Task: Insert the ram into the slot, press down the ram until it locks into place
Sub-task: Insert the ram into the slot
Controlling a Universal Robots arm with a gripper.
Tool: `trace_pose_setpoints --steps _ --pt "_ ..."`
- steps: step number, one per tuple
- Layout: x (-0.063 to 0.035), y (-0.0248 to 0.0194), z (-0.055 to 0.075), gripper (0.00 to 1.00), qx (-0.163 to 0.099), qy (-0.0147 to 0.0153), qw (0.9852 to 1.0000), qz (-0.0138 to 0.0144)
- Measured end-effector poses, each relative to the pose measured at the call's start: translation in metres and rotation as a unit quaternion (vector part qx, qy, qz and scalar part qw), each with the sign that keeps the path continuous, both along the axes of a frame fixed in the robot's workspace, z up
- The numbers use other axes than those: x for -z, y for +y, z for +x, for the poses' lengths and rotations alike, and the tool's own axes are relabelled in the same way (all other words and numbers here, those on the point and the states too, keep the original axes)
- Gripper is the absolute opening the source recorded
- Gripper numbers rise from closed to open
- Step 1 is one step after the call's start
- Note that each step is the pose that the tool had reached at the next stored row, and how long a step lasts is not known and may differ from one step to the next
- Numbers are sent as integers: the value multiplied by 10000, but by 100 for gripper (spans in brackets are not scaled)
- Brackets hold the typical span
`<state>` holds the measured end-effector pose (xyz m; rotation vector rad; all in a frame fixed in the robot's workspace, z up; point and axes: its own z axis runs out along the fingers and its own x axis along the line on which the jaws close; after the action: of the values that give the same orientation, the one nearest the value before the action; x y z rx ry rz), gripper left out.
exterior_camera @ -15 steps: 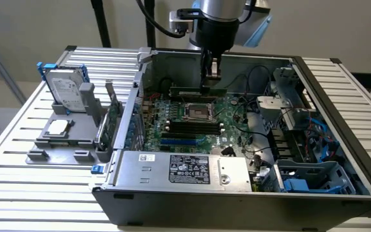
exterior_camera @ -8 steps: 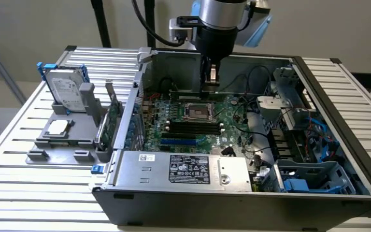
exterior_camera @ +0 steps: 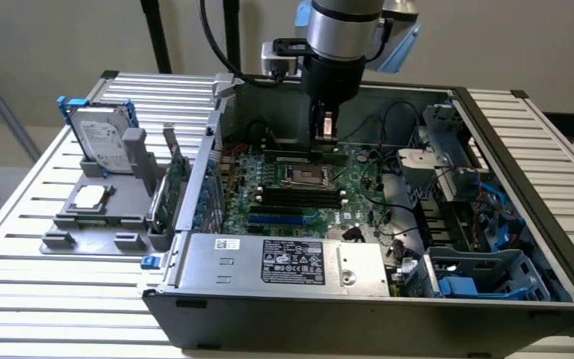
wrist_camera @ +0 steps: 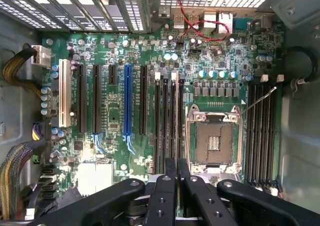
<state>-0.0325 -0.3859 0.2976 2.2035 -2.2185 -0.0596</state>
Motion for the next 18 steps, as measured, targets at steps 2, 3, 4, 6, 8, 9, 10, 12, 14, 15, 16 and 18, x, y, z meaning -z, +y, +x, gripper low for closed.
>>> trace_pose_setpoints --steps 2,3,4,6,8,9,10,12,14,15,16,18 --pt "34 -24 0 13 7 0 10000 -1" --pt "51 -36 0 13 10 0 10000 -1" --pt "70 -46 0 13 14 0 10000 0" --pt "100 -67 0 13 26 0 10000 -2" --pt "128 -84 0 13 38 -1 10000 -3" --pt "142 -91 0 13 43 -1 10000 -7" --pt "156 -96 0 13 48 -1 10000 -11" --pt "188 -102 0 13 56 -1 10000 -23" --pt "217 -105 0 13 62 -1 10000 -41" --pt "232 -106 1 13 64 -1 10000 -49" --pt "247 -106 1 13 68 -1 10000 -59" --pt "276 -106 0 13 75 -1 9999 -80"
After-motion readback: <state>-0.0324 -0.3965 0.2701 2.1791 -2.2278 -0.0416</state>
